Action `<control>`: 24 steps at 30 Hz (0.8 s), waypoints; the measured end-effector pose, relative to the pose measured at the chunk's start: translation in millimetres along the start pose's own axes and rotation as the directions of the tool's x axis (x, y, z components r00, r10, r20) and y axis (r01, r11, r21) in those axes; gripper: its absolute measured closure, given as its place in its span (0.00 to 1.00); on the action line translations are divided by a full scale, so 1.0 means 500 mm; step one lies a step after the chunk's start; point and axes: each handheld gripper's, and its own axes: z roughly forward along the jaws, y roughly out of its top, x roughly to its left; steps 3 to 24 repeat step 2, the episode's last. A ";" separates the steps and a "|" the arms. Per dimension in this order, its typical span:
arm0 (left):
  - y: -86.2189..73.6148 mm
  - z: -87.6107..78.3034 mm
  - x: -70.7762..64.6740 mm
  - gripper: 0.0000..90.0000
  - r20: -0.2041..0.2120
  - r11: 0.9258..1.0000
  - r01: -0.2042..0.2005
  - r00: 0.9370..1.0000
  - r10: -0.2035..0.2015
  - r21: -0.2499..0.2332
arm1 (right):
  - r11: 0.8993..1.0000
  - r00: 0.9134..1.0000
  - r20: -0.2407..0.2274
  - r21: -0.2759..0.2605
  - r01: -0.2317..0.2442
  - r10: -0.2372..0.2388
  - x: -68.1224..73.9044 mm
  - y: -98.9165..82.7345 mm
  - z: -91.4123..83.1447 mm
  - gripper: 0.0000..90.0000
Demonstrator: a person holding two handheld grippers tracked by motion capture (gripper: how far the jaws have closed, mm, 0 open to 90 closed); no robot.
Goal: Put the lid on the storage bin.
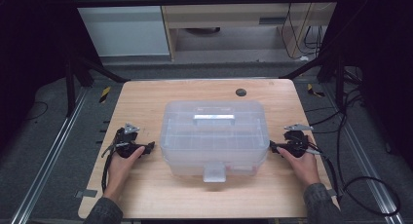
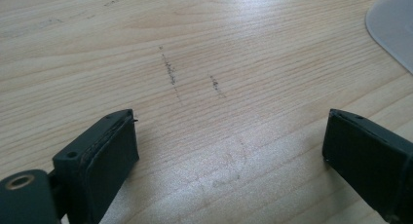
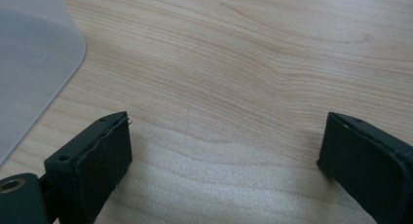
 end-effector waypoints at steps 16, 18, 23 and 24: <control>0.000 0.001 0.001 0.02 -0.002 1.000 0.009 1.000 -0.009 0.008 | 1.000 1.000 0.014 0.001 -0.013 0.013 0.002 0.002 0.002 0.04; 0.000 0.001 0.001 0.02 -0.002 1.000 0.009 1.000 -0.009 0.008 | 1.000 1.000 0.014 0.001 -0.013 0.013 0.002 0.002 0.002 0.04; 0.000 0.001 0.001 0.02 -0.002 1.000 0.009 1.000 -0.009 0.008 | 1.000 1.000 0.014 0.001 -0.013 0.013 0.002 0.002 0.002 0.04; 0.000 0.001 0.001 0.02 -0.002 1.000 0.009 1.000 -0.009 0.008 | 1.000 1.000 0.014 0.001 -0.013 0.013 0.002 0.002 0.002 0.04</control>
